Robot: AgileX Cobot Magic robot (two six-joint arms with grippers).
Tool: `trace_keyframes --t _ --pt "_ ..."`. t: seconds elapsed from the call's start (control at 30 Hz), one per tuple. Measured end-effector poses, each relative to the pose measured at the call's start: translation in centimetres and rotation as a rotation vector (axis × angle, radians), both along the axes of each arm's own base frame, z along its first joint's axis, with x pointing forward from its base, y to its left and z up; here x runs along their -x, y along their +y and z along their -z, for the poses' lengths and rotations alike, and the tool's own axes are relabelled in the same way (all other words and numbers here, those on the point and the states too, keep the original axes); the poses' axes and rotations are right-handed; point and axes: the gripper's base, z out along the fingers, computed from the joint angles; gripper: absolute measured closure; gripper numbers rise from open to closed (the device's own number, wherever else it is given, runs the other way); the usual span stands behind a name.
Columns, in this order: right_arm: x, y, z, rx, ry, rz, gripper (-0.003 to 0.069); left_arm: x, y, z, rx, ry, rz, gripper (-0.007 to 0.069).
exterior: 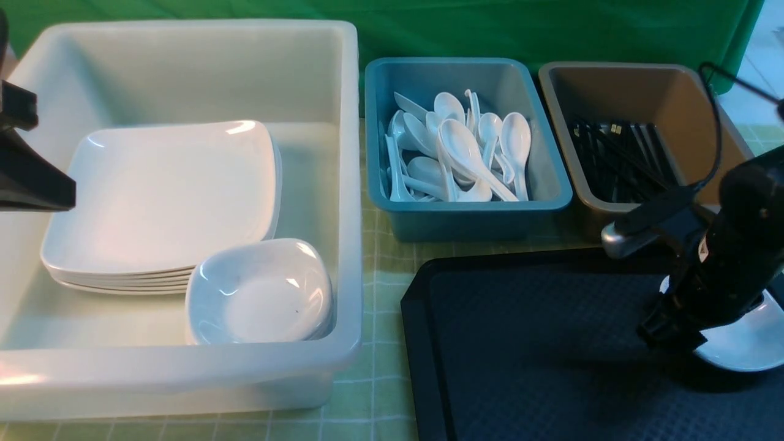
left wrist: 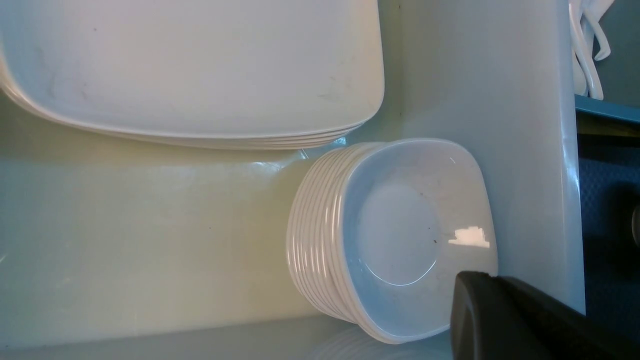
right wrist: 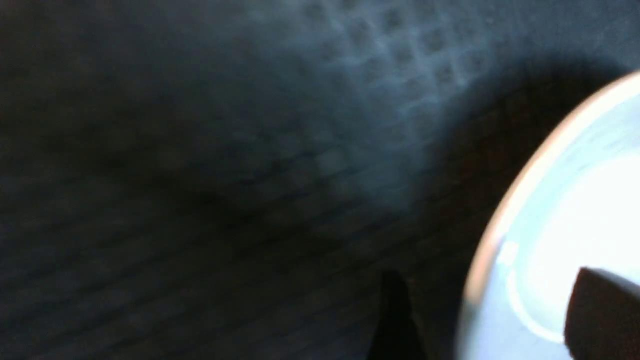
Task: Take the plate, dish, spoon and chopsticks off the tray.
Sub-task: Use the right arm to grab a small plate from the dinner plate
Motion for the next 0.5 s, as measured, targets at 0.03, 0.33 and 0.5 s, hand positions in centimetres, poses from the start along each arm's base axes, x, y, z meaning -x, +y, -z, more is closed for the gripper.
trace_keyframes --t 0.03,0.33,0.5 --pt "-0.1 0.0 0.2 0.003 0.002 -0.001 0.0255 0.0 0.0 0.0 0.000 0.000 0.000 0.0627" --pt "-0.5 -0.2 2.2 0.041 0.047 0.003 0.0458 0.0 0.0 0.0 0.000 0.001 0.000 0.0627" --pt "-0.1 -0.4 1.3 0.065 0.063 0.004 0.0550 0.0 0.0 0.0 0.000 0.001 0.000 0.0627"
